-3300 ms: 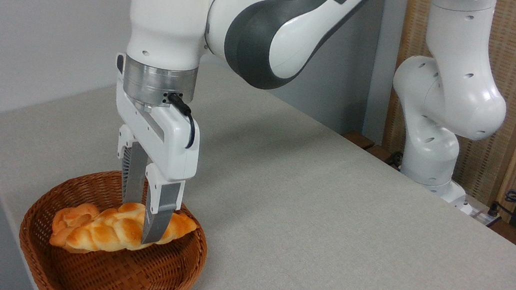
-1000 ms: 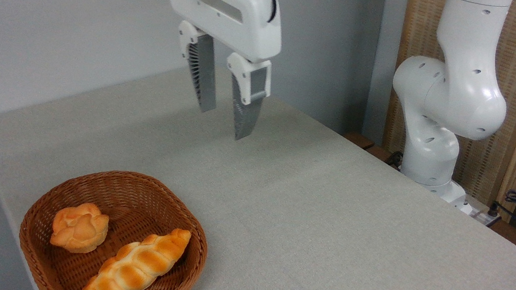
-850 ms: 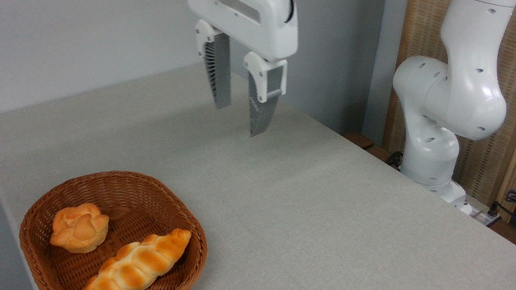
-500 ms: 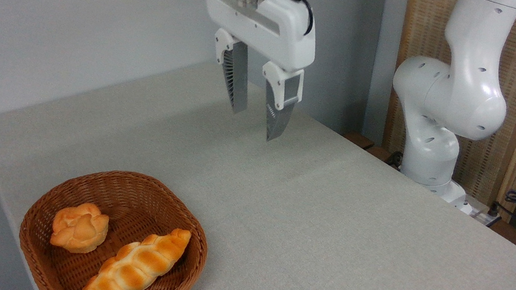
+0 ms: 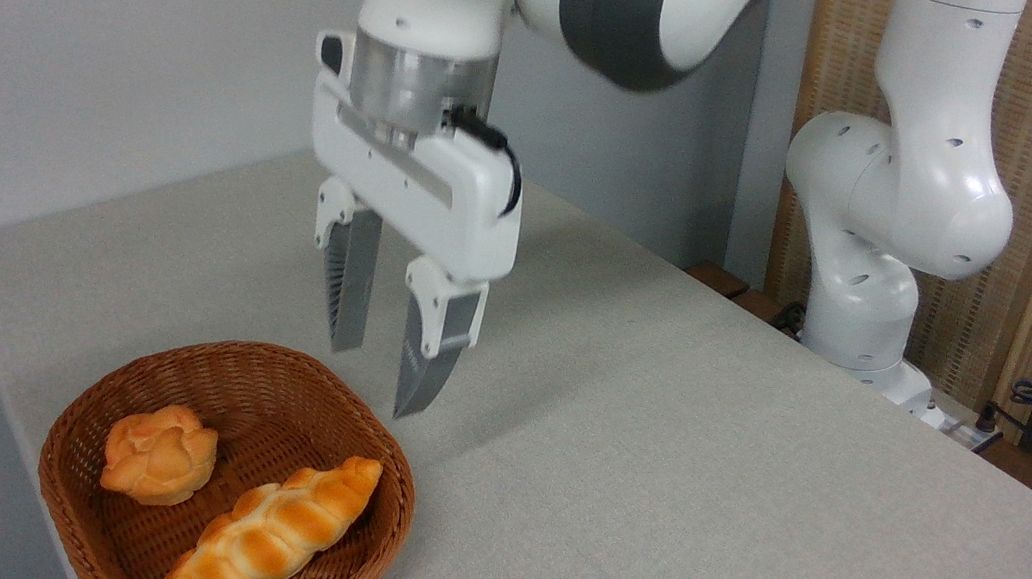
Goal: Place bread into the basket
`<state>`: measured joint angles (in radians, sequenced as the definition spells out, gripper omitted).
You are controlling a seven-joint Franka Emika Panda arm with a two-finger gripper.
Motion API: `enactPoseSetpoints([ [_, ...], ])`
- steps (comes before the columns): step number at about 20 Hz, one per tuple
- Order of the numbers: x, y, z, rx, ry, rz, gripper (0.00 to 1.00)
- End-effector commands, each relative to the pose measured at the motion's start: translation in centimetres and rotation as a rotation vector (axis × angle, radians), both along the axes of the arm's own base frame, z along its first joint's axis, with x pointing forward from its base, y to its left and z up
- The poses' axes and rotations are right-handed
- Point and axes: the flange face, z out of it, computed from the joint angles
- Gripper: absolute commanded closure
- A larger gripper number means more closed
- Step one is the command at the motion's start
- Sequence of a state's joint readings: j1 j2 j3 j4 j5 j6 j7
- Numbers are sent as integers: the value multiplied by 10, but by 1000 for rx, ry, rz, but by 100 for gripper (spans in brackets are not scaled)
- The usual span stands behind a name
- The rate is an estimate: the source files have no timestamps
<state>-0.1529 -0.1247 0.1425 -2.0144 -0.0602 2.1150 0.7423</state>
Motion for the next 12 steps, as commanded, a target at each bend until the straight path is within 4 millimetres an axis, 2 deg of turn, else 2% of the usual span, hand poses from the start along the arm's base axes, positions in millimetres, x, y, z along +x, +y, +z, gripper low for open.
enactPoseSetpoints([
  [1,7,5,-19,13,-59,-3,0],
  [2,10,5,-23,16,-66,-3,0],
  [5,13,24,-18,12,-74,35,0],
  [12,18,24,53,-4,92,28,0],
])
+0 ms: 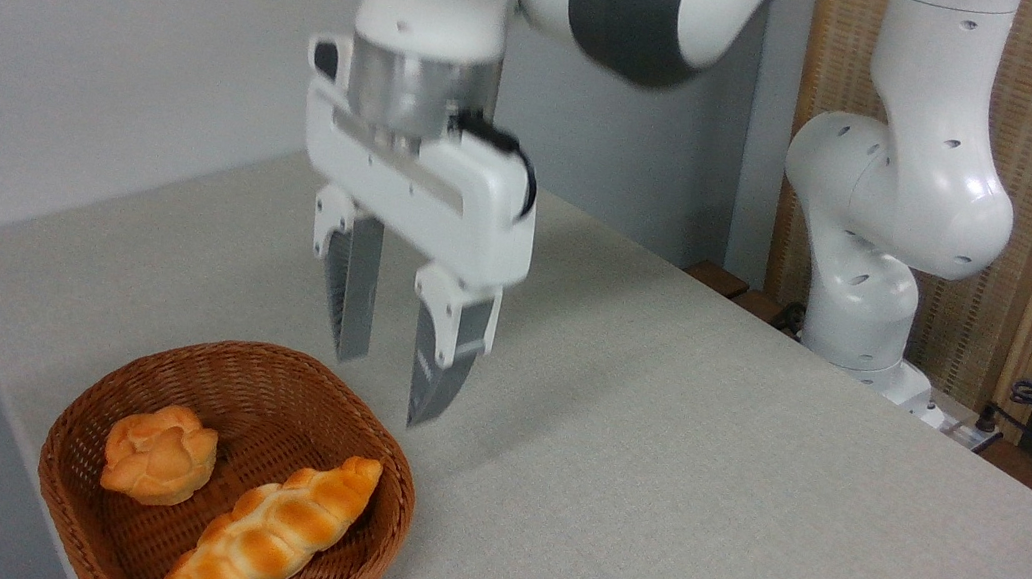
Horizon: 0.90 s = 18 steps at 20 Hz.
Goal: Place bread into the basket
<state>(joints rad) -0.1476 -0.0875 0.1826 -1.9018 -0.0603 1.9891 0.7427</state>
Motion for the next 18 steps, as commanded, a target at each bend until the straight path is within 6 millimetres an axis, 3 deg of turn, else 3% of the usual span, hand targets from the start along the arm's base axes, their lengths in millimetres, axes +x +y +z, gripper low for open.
enactPoseSetpoints([
  [1,9,-2,39,-4,46,-10,0],
  [4,7,-4,59,-4,91,-16,0],
  [8,3,-10,65,-5,130,-30,0],
  [13,19,-14,37,5,165,-42,0],
  [18,19,-12,35,5,168,-42,0],
])
